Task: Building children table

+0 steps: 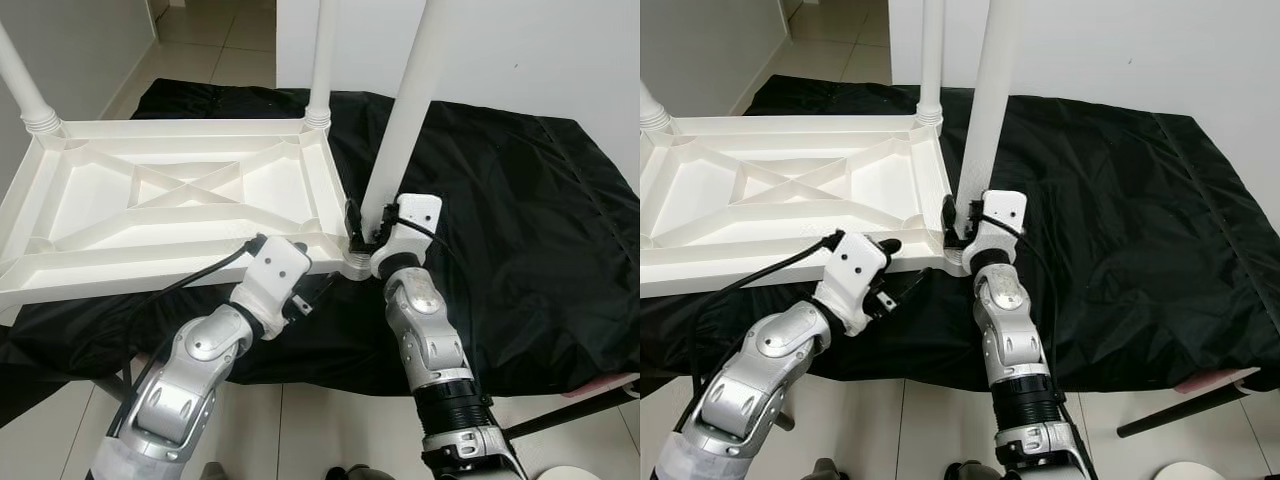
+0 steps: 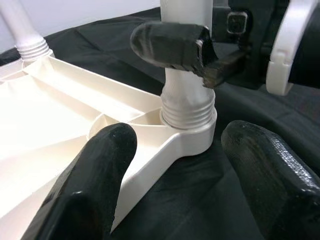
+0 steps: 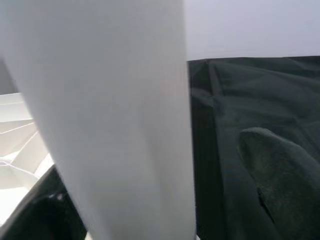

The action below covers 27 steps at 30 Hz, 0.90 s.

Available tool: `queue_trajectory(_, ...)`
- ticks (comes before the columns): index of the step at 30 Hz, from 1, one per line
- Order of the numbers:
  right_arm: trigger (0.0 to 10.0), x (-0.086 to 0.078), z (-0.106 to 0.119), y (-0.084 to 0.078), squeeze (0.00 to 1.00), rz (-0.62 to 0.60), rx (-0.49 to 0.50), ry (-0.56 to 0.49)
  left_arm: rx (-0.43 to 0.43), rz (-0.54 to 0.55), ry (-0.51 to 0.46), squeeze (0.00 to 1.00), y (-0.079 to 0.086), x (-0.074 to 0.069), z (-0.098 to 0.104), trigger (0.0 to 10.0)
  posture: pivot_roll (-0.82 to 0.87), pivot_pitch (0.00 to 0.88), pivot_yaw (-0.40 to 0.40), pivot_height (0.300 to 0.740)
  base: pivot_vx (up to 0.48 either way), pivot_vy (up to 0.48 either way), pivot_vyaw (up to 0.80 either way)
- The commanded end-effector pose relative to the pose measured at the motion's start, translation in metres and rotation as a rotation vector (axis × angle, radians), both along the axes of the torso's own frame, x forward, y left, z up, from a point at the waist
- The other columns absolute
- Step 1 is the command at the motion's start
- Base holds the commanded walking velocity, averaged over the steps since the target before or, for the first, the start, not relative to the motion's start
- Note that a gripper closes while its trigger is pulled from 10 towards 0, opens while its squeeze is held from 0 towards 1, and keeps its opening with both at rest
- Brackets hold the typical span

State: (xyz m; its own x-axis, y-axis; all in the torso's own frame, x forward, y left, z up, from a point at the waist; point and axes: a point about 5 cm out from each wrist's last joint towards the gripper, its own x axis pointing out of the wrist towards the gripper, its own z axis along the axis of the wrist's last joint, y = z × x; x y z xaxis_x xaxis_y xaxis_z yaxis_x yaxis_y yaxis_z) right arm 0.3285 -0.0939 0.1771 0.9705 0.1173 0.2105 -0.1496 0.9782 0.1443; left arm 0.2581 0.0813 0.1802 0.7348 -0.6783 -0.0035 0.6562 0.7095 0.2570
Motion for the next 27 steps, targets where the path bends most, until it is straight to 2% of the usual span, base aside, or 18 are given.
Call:
queue_trajectory(1, 10.0, -0.002, -0.002, -0.011, 0.82, 0.024, -0.005, -0.006, 0.008, -0.031, 0.009, 0.00, -0.002, 0.001, -0.002, 10.0, -0.03, 0.094, -0.043, 0.740, 0.000, 0.000, 0.00)
queue_trajectory(3, 10.0, -0.002, -0.004, -0.014, 0.82, 0.046, -0.017, -0.003, 0.008, -0.035, 0.007, 0.00, -0.002, 0.001, -0.002, 10.0, -0.04, 0.095, -0.041, 0.740, 0.000, 0.000, 0.00)
queue_trajectory(4, 10.0, -0.003, -0.006, -0.018, 0.00, 0.104, -0.050, -0.005, 0.009, -0.043, 0.006, 0.00, -0.002, 0.002, -0.001, 10.0, -0.05, 0.096, -0.037, 0.740, 0.000, 0.000, 0.00)
queue_trajectory(5, 10.0, -0.002, -0.007, -0.022, 0.00, 0.179, -0.079, -0.008, 0.004, -0.062, 0.011, 0.00, -0.003, 0.002, -0.001, 10.0, -0.05, 0.091, -0.036, 0.740, 0.000, 0.000, 0.00)
queue_trajectory(7, 10.0, -0.002, -0.007, -0.022, 0.00, 0.179, -0.079, -0.008, 0.004, -0.062, 0.011, 0.00, -0.003, 0.002, -0.001, 10.0, -0.05, 0.091, -0.036, 0.740, 0.000, 0.000, 0.00)
queue_trajectory(8, 10.0, -0.001, -0.007, -0.029, 0.00, 0.249, -0.139, -0.024, -0.006, -0.087, 0.015, 0.00, -0.004, 0.002, -0.001, 10.0, -0.06, 0.087, -0.034, 0.740, 0.000, 0.000, 0.00)
queue_trajectory(12, 10.0, 0.001, -0.006, -0.033, 0.00, 0.260, -0.196, -0.038, -0.019, -0.120, 0.026, 0.00, -0.005, 0.001, -0.001, 10.0, -0.06, 0.087, -0.034, 0.740, 0.000, 0.000, 0.00)
queue_trajectory(15, 10.0, 0.006, -0.004, -0.038, 0.00, 0.325, -0.220, -0.044, -0.008, -0.148, 0.030, 0.00, -0.004, 0.000, -0.004, 10.0, -0.07, 0.083, -0.024, 0.740, 0.000, 0.000, 0.00)
queue_trajectory(17, 10.0, 0.009, -0.005, -0.039, 0.00, 0.438, -0.283, -0.059, 0.021, -0.167, 0.045, 0.00, -0.002, -0.002, -0.009, 10.0, -0.06, 0.080, -0.020, 0.740, 0.000, 0.000, 0.00)
queue_trajectory(20, 10.0, 0.010, -0.005, -0.039, 0.00, 0.476, -0.279, -0.051, 0.027, -0.174, 0.044, 0.00, -0.001, -0.003, -0.010, 10.0, -0.05, 0.085, -0.020, 0.740, 0.000, 0.000, 0.00)
queue_trajectory(24, 10.0, 0.018, -0.008, -0.037, 0.00, 0.592, -0.282, -0.022, 0.048, -0.172, 0.050, 0.00, 0.002, -0.007, -0.013, 10.0, -0.04, 0.095, -0.019, 0.740, 0.000, 0.000, 0.00)
queue_trajectory(27, 10.0, 0.021, -0.009, -0.035, 0.00, 0.615, -0.301, -0.013, 0.046, -0.174, 0.053, 0.00, 0.002, -0.007, -0.012, 10.0, -0.03, 0.100, -0.022, 0.740, 0.000, 0.000, 0.00)
